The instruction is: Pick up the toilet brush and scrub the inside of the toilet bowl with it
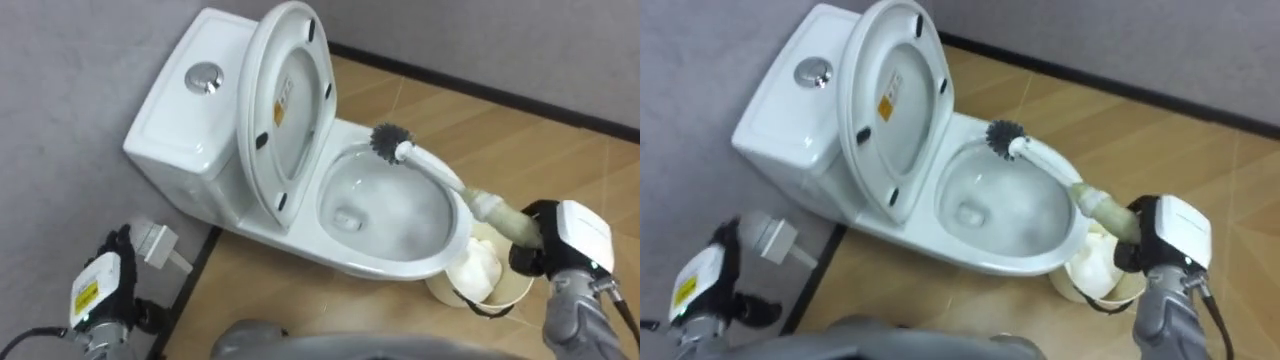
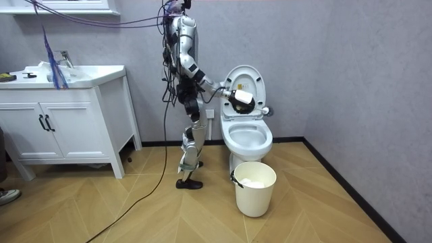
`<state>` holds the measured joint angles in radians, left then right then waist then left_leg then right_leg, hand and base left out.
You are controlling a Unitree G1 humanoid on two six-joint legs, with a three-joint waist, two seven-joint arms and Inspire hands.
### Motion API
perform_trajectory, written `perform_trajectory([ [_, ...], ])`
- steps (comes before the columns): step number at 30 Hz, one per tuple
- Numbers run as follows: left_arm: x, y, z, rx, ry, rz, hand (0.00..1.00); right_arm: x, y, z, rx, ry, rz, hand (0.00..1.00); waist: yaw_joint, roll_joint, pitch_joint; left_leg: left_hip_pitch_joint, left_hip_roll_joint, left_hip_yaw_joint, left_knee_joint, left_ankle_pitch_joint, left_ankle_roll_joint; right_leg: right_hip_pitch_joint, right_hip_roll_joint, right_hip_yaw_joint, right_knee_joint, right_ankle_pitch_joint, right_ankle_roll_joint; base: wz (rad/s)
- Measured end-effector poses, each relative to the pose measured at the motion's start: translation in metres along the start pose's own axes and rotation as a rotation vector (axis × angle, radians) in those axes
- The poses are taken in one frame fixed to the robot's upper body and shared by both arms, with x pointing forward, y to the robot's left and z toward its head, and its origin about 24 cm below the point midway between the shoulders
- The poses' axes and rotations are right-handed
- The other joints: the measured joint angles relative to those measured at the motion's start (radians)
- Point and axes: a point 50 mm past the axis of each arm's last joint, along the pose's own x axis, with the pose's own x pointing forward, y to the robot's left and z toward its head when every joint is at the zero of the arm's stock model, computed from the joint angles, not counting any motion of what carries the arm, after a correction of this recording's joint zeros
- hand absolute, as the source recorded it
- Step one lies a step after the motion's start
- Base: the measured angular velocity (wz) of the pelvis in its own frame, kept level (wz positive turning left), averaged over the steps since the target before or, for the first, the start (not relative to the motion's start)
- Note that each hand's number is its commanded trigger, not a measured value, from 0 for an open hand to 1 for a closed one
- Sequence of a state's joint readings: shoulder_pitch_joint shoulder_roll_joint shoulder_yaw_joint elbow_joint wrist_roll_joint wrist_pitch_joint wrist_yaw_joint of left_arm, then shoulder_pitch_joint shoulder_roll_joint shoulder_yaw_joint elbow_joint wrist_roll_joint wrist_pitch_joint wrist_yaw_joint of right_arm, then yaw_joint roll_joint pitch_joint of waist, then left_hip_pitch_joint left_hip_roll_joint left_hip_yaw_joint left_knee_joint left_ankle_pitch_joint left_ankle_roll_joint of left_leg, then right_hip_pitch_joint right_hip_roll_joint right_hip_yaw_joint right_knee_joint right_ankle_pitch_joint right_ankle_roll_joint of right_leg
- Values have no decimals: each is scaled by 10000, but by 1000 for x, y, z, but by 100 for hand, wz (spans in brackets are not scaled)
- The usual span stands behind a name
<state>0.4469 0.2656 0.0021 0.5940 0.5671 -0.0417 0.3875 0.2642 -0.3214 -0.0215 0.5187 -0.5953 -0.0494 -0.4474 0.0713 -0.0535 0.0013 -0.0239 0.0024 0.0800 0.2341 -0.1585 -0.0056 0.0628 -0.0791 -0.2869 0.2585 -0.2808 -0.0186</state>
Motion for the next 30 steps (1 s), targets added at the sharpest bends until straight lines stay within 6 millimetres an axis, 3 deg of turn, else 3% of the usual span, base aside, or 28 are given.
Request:
perform_trajectory([
  [5, -8, -8, -29, -1875, 2105, 16, 0, 1, -9, 0, 437, -1, -590, 100, -118, 7, -12, 422, -4, 33, -330, -20, -40, 435, 147, 119, -535, 150, -14, -8],
  [11, -13, -16, -46, -2851, 3616, -379, 0, -7, -5, -14, 955, 1048, -718, 100, -282, 28, -11, 626, -6, 38, -366, -52, -78, 595, 156, 314, -565, 156, -14, -11],
  [18, -7, -16, -39, -3138, 3565, -458, 0, -16, 4, -27, 1979, 2122, -576, 100, -582, 34, 10, 759, 35, 268, -375, -57, -81, 679, 183, 456, -550, 172, -40, -6],
  [23, -9, -27, -36, -3313, 3783, -935, 0, -31, 23, -47, 2187, 3470, -41, 100, -693, 189, 21, 996, 131, 537, -382, -193, -128, 799, 275, 773, -676, 196, -31, -14],
  [24, -9, -28, -37, -3314, 3794, -967, 0, -33, 25, -49, 2210, 3581, 3, 43, -688, 206, 21, 1020, 134, 544, -383, -193, -128, 819, 289, 834, -704, 213, -26, -19],
  [25, -11, -29, -40, -3283, 3913, -1037, 0, -35, 27, -53, 2267, 3825, 76, 18, -698, 224, 13, 1076, 130, 554, -387, -193, -128, 860, 285, 879, -708, 225, -16, -10],
  [26, -10, -29, -39, -3319, 3939, -1051, 0, -38, 29, -56, 2366, 4066, 127, 0, -731, 227, 19, 1155, 119, 568, -399, -193, -127, 920, 280, 899, -718, 229, -9, -8],
  [30, -9, -29, -39, -3322, 3960, -1119, 0, -42, 31, -61, 2560, 4490, -4, 0, -741, 256, -2, 1267, 117, 632, -485, -193, -127, 956, 287, 985, -720, 235, 3, -6],
])
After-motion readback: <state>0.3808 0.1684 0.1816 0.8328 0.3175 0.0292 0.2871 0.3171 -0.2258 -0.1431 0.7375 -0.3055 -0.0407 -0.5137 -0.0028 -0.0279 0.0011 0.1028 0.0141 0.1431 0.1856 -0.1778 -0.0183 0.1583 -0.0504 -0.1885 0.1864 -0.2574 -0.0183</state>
